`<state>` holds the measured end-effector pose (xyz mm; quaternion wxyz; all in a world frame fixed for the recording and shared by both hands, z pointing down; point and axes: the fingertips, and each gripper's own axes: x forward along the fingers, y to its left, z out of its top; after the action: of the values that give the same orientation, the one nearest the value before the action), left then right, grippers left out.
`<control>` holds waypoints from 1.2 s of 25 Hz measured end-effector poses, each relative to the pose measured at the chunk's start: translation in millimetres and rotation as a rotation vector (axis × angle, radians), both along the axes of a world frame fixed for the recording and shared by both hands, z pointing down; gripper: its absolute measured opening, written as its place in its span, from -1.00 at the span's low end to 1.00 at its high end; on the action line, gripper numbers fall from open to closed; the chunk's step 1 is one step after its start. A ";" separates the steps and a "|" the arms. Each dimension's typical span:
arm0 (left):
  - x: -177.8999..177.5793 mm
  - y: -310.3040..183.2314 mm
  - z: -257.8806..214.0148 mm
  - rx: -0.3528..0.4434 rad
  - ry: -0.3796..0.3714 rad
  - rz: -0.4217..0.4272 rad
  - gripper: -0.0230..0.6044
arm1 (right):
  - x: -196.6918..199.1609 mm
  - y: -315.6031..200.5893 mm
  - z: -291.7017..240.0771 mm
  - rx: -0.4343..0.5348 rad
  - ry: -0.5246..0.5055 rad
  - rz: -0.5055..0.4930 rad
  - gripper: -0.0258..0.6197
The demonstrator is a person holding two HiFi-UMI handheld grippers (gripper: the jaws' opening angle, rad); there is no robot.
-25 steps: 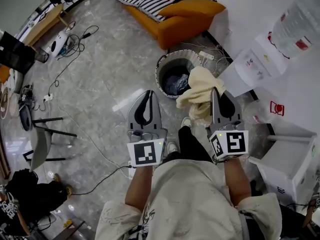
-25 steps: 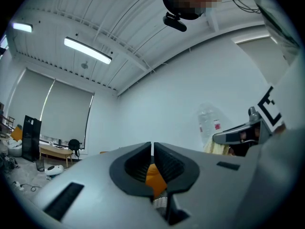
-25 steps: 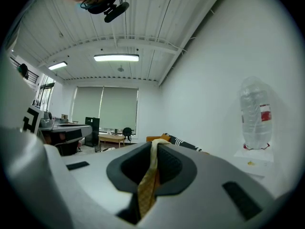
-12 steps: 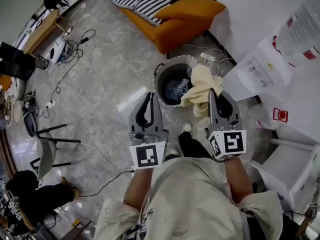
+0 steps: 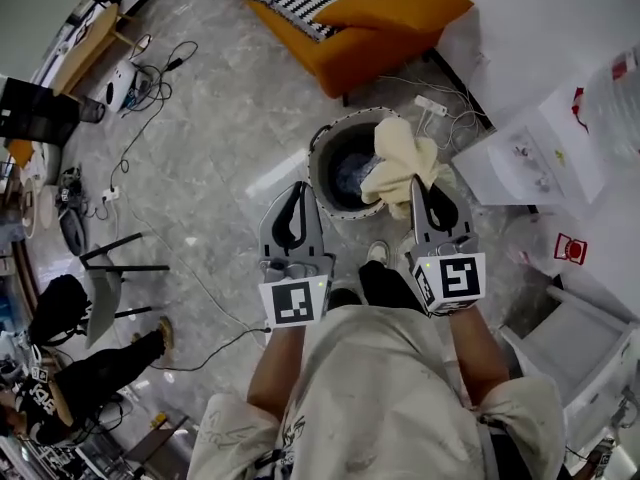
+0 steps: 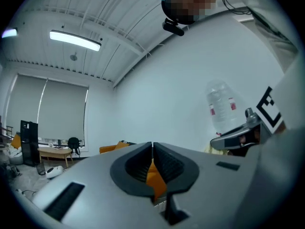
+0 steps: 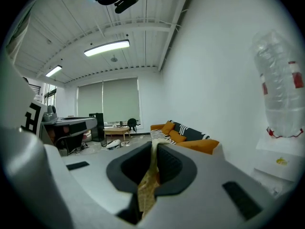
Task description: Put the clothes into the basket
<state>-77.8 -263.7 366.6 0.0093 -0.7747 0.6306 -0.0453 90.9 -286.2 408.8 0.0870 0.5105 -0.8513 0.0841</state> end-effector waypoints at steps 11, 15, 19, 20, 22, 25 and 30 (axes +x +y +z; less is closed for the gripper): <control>1.2 -28.3 42.0 -0.086 -0.012 -0.001 -0.89 | -19.4 -45.3 57.1 -0.108 0.032 -0.051 -0.89; -11.5 -44.8 58.0 -0.097 0.003 0.017 -0.89 | -41.2 -57.2 81.9 -0.145 0.066 -0.061 -0.89; -32.1 -60.0 72.6 -0.115 0.019 0.038 -0.89 | -67.4 -67.8 111.7 -0.202 0.106 -0.066 -0.89; -36.7 -63.7 77.4 -0.117 0.026 0.041 -0.89 | -72.3 -71.5 121.2 -0.218 0.116 -0.067 -0.89; -44.5 -70.1 88.6 -0.122 0.044 0.043 -0.89 | -79.9 -78.6 143.1 -0.258 0.129 -0.067 -0.89; -56.6 -77.8 105.4 -0.138 0.046 0.054 -0.89 | -93.7 -87.1 179.2 -0.311 0.179 -0.076 -0.89; -74.4 -89.7 127.7 -0.167 0.061 0.069 -0.89 | -116.2 -96.2 244.6 -0.416 0.250 -0.100 -0.89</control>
<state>-152.2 -353.4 494.3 -0.0728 -0.7952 0.5974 -0.0737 -25.3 -382.4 653.4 0.2988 0.4453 -0.8226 0.1892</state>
